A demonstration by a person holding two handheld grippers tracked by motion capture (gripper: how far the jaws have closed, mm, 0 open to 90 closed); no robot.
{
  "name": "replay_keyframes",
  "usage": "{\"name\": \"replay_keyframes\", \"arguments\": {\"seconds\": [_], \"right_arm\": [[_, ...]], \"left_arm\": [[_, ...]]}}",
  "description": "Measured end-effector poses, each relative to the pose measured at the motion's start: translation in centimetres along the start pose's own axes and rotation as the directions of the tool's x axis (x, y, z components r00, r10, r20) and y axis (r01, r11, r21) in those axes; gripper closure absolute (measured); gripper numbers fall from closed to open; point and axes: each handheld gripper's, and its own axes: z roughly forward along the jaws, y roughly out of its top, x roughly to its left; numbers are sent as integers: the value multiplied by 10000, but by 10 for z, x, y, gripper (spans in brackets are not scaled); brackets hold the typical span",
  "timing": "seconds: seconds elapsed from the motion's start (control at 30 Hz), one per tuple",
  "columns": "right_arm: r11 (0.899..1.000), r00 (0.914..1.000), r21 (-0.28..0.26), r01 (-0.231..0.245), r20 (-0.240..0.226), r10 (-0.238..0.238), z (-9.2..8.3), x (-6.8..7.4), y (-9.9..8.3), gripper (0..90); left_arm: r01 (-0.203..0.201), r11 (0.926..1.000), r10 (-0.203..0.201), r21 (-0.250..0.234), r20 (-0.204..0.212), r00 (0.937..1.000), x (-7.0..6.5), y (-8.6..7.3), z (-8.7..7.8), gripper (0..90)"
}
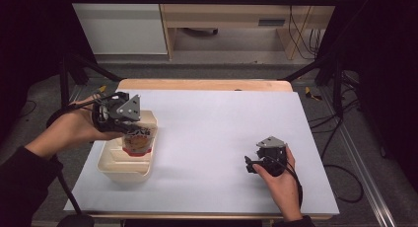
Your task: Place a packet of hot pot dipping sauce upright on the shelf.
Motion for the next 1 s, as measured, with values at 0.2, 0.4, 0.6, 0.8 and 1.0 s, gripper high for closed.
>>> {"name": "replay_keyframes", "arguments": {"seconds": [0.2, 0.4, 0.6, 0.8, 1.0], "right_arm": [[10000, 10000, 15, 16, -28, -16, 0, 1, 0, 102], [10000, 10000, 37, 47, 10, -47, 1, 0, 0, 102], [10000, 10000, 60, -7, 13, 7, 1, 0, 0, 103], [10000, 10000, 62, 0, 7, 0, 1, 0, 0, 103], [10000, 10000, 80, -3, -7, 4, 1, 0, 0, 103]], "left_arm": [[158, 9998, -158, 81, 31, 9999, 0, -10, 3, 733], [178, 9998, -179, 65, 134, 9998, -2, -15, 6, 733], [171, 9998, -172, 32, 185, 9997, -4, -17, 8, 733], [214, 9998, -216, 60, 267, 9994, -6, -20, 13, 733], [234, 9996, -240, 143, 414, 9989, -8, -25, 20, 733]]}}
